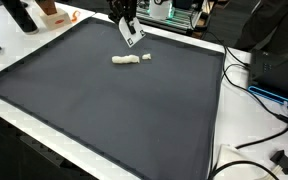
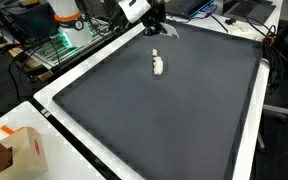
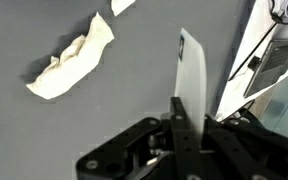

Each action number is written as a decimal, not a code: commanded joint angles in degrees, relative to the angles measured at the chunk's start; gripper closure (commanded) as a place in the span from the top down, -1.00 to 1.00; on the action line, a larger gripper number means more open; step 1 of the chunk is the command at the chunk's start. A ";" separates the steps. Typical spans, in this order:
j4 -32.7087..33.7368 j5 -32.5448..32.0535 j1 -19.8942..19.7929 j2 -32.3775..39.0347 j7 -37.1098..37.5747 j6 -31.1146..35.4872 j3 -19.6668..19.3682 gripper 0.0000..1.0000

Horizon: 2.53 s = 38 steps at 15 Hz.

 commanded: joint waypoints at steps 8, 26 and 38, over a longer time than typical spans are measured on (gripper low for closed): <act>0.12 7.07 -3.20 4.56 1.39 -1.43 -0.66 -0.98; -1.72 0.30 -1.74 3.36 21.69 4.33 0.17 -0.98; -2.33 -38.54 0.87 -2.15 60.30 7.55 2.65 -0.98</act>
